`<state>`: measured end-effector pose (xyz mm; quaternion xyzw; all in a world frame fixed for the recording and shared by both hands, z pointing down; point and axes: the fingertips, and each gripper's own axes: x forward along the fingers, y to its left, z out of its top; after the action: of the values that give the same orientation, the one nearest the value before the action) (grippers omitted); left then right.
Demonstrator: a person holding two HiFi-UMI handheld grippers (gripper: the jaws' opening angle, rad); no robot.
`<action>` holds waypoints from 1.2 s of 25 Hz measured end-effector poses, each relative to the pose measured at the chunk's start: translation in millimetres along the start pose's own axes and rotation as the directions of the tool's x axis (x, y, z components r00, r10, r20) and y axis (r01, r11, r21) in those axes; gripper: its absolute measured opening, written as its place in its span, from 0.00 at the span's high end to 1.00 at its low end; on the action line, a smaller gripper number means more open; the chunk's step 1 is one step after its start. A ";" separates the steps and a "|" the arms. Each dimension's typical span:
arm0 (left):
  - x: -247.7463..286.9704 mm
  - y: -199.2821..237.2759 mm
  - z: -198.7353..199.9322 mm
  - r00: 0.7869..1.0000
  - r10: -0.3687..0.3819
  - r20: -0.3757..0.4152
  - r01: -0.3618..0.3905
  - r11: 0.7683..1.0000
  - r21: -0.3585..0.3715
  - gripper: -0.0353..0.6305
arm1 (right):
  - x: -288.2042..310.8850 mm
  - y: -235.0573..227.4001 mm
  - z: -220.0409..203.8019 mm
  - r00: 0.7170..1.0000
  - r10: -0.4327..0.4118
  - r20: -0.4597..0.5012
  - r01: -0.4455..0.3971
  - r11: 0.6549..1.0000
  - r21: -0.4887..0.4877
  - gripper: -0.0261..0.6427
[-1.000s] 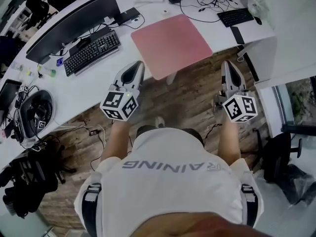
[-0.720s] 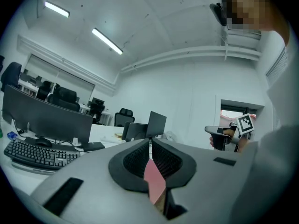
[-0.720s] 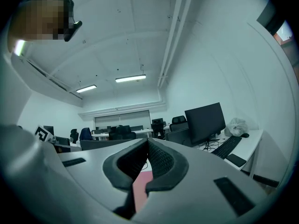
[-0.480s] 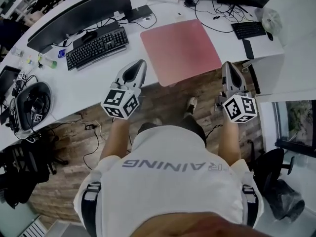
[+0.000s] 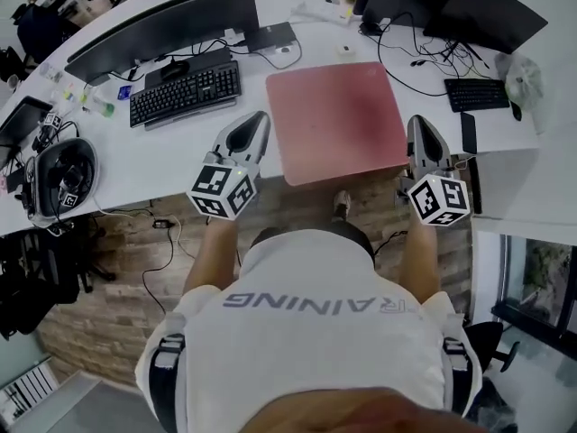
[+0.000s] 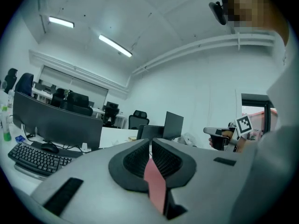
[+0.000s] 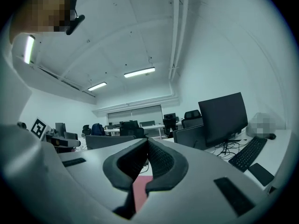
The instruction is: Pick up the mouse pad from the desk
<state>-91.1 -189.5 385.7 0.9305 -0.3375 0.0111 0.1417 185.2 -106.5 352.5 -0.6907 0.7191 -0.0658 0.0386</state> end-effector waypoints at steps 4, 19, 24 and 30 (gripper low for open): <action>37.2 -5.7 3.4 0.998 0.066 -0.005 -0.066 0.998 -0.012 0.88 | 35.5 -42.1 -1.8 0.999 0.042 -0.030 -0.042 0.999 0.014 0.93; 102.2 -17.3 -37.2 0.934 0.345 -0.095 -0.352 0.934 -0.059 0.88 | 118.3 -160.2 -63.6 0.947 0.219 -0.234 -0.195 0.973 0.120 0.93; 108.0 -12.1 -55.4 0.908 0.394 -0.145 -0.404 0.914 -0.048 0.88 | 124.7 -168.8 -100.0 0.911 0.243 -0.333 -0.210 0.969 0.131 0.93; 114.5 -0.9 -86.0 0.895 0.377 -0.239 -0.400 0.915 -0.052 0.88 | 122.3 -173.6 -140.9 0.869 0.201 -0.452 -0.176 0.980 0.097 0.93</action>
<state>4.3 -237.1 481.3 0.8288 -0.4985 0.1271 0.2201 330.8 -229.3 521.8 -0.5808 0.7696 -0.2423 -0.1084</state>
